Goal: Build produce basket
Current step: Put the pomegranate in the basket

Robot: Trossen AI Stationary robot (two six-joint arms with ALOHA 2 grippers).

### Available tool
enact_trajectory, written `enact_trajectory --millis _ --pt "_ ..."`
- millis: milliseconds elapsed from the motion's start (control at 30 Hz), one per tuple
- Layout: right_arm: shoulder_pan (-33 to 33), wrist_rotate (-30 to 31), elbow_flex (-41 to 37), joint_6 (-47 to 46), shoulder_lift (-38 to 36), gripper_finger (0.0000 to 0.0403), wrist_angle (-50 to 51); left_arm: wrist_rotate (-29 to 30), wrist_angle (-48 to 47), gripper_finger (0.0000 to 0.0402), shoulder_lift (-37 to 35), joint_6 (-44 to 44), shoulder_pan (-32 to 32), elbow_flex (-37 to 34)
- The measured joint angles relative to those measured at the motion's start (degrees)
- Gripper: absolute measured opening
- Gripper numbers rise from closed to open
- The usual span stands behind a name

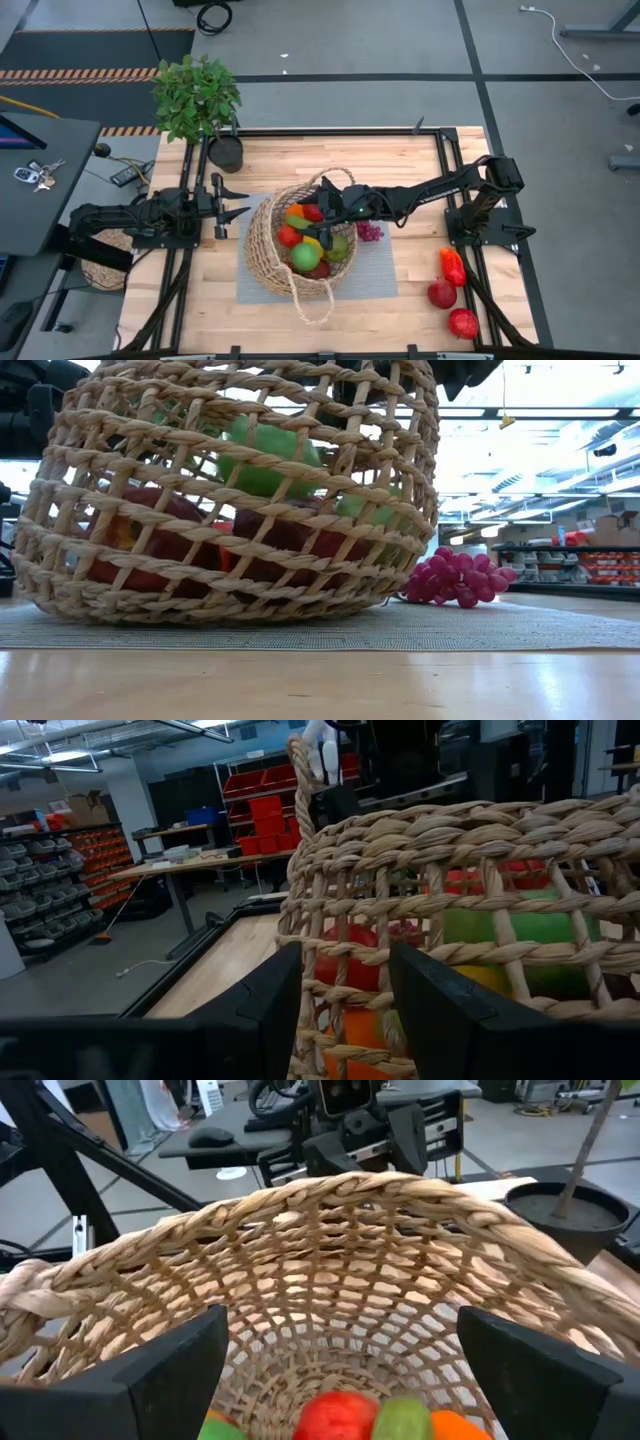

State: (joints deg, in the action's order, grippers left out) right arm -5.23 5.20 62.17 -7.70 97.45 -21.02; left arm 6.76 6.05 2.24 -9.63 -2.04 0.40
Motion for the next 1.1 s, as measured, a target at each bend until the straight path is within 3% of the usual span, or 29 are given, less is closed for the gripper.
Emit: enact_trajectory --millis 267,433,600,733,1100 --pt "-4.69 2.07 1.32 6.13 -5.97 0.0384 0.41 0.02 0.01 0.016 -0.02 -0.02 -0.01 -0.02" --pt "-11.01 4.39 1.14 11.18 -11.75 0.037 9.07 0.0 0.01 0.016 -0.02 0.0 0.0 0.0" --pt "-17.02 4.15 1.27 10.56 -16.05 0.0362 20.45 0.01 0.01 0.016 -0.02 -0.01 -0.01 -0.02" --pt "-20.45 4.08 1.2 2.48 -16.63 0.0361 32.72 0.02 0.01 0.016 0.0 -0.02 -0.02 -0.02" --pt "-28.41 4.43 1.16 -35.45 -16.35 0.0352 70.0 0.02 0.01 0.016 0.0 -0.02 0.0 -0.02"
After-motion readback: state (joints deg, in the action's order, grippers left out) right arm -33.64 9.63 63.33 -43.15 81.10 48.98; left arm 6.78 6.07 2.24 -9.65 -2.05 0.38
